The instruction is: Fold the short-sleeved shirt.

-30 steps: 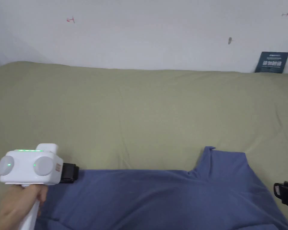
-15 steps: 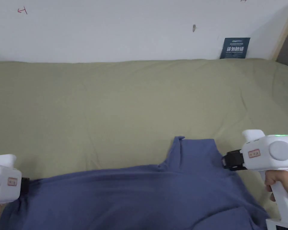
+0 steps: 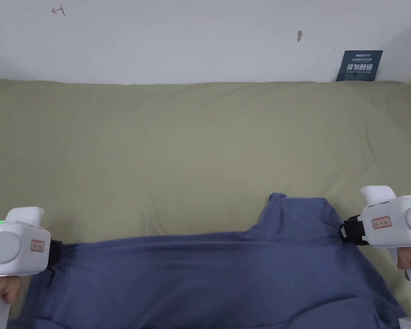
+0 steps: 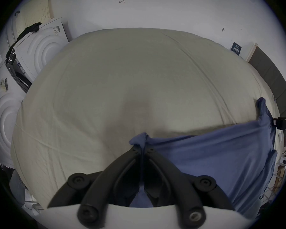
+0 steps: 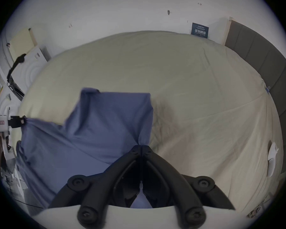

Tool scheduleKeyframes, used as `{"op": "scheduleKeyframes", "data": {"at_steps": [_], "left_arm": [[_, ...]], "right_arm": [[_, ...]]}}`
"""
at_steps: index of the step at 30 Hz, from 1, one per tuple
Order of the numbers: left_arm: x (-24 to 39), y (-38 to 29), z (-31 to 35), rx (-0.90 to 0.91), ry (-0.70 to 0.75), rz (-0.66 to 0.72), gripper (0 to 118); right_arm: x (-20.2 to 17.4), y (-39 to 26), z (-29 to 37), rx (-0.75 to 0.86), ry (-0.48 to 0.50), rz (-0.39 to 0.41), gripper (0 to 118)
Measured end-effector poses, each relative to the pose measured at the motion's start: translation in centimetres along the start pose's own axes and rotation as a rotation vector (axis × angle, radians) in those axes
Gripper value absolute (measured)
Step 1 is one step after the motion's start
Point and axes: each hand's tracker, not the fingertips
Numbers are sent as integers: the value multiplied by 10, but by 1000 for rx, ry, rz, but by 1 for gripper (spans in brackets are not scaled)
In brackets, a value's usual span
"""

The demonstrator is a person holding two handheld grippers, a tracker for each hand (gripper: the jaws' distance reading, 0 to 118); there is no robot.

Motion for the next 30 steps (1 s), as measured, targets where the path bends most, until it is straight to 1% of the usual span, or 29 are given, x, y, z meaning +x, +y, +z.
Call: {"op": "scheduleKeyframes", "data": {"at_steps": [3,4,5,7,8,9,10,15,17,19,22,25,28,29,30], "left_arm": [[-8,-8,28,36,-26,12,1],[-10,-12,38,46,-23,11,1],[-14,-17,51,62,-31,5,1],[-21,-28,74,83,-36,3,1],[-25,-37,88,103,-41,2,1],[-29,-45,99,110,-51,3,1],[-32,-53,108,114,-54,3,1],[-44,-114,152,163,-76,-18,1],[-45,-141,163,180,-57,-41,1],[-48,-168,169,195,-68,-37,1],[-51,-202,167,213,-70,-77,1],[-56,-220,152,180,-65,-71,1],[-57,-228,141,172,-65,-70,1],[-58,-230,139,169,-71,-71,3],[-58,-231,139,171,-78,-71,13]], "right_arm": [[1,-1,40,50,3,16,3],[5,-3,52,63,19,7,3],[-3,-8,68,75,20,-1,3],[-1,-19,94,103,39,-10,3],[0,-27,108,117,48,-7,3],[-11,-37,122,123,49,10,3],[-12,-46,133,134,53,21,3],[-24,-114,178,172,62,37,3],[-29,-144,185,161,60,39,3],[-29,-172,187,142,43,48,3],[-31,-211,183,119,41,25,3],[-33,-232,169,83,40,22,3],[-34,-239,156,66,21,33,3],[-22,-240,148,58,22,22,3],[-22,-240,146,60,19,13,7]]}}
